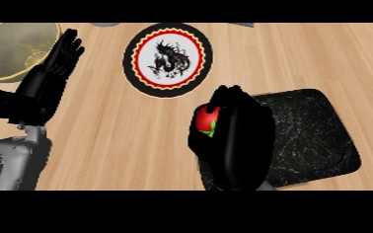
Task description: Pick the tomato from the tray and place it in the plate
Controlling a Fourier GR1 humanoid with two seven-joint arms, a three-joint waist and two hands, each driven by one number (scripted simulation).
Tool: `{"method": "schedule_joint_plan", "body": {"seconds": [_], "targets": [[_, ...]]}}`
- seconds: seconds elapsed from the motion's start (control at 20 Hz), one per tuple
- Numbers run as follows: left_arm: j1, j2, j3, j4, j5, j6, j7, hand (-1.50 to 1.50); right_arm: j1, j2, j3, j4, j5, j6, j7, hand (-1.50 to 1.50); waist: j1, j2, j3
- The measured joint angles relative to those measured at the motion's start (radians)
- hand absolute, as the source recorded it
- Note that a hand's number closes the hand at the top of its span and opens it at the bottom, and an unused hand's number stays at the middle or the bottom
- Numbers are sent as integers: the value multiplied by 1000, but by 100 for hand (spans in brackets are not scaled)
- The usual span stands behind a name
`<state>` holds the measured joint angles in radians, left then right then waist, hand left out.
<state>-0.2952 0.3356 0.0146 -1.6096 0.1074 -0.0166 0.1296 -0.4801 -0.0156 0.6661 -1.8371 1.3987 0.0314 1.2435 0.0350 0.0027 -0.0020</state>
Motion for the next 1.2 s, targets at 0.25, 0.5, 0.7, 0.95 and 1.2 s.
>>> {"method": "schedule_joint_plan", "body": {"seconds": [0.25, 0.5, 0.7, 0.95, 1.2], "targets": [[-25, -9, -9, 16, -8, -3, -3, 0, -169, 2, -80, 149, -96, -35, -10, 150, 20, 6, 0], [-35, -18, -17, 23, -6, -12, -9, 0, -302, 4, -181, 311, -202, -98, -38, 150, 41, 12, 0], [-47, -31, -29, 36, -17, -9, -16, 0, -393, 5, -255, 470, -266, -156, -66, 150, 53, 18, 1], [-68, -33, -29, 37, -13, -15, -8, 0, -493, 6, -327, 693, -314, -231, -97, 150, 65, 23, 0], [-80, -40, -36, 43, -19, -18, -12, 0, -559, 7, -359, 910, -371, -314, -138, 150, 78, 28, 1]]}}
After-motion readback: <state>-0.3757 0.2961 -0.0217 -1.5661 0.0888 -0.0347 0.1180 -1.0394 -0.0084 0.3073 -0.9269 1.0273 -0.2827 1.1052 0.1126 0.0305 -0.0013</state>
